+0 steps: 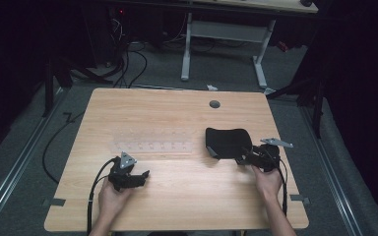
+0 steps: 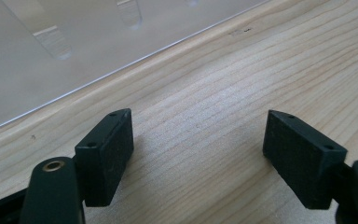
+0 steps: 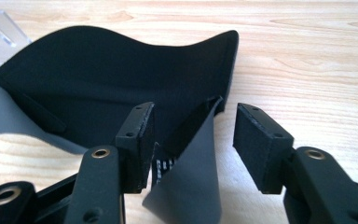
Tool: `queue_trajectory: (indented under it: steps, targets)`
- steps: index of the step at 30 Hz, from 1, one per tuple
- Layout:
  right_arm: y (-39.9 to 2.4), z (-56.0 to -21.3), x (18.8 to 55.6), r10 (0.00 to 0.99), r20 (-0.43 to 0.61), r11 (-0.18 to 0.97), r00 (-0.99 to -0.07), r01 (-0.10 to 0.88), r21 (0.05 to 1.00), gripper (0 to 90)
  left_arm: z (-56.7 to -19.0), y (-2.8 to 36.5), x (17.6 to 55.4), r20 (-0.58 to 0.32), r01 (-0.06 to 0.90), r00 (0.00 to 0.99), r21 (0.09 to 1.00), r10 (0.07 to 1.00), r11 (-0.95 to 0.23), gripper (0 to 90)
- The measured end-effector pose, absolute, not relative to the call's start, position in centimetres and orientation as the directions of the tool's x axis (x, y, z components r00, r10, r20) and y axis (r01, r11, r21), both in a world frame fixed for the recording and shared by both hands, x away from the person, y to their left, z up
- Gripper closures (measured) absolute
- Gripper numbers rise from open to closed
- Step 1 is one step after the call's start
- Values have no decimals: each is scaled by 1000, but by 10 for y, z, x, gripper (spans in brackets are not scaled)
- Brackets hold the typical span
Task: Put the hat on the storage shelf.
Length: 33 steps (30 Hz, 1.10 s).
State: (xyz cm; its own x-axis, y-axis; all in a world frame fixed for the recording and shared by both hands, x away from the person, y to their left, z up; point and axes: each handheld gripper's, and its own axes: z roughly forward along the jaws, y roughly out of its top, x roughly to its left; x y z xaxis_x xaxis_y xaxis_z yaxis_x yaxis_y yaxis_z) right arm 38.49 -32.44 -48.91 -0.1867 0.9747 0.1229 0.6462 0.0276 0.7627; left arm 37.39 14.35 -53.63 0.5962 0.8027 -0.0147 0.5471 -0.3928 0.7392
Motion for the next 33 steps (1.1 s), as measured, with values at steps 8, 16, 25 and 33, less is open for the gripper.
queue_trajectory:
  steps: [8,16,25,33]
  targets:
    - [-326,-500,395,969,168,-5,-183,662,749,530,-536,144,374,-13,547,596,739,803,-394,248]
    - [-324,-509,402,962,193,-10,-195,680,733,584,-536,143,374,-14,547,595,740,804,-392,249]
    - [-323,-511,404,951,220,-15,-218,676,737,684,-536,143,373,-15,549,592,739,806,-389,249]
    - [-323,-511,403,947,226,-11,-230,679,734,776,-536,143,373,-15,550,592,739,806,-390,249]
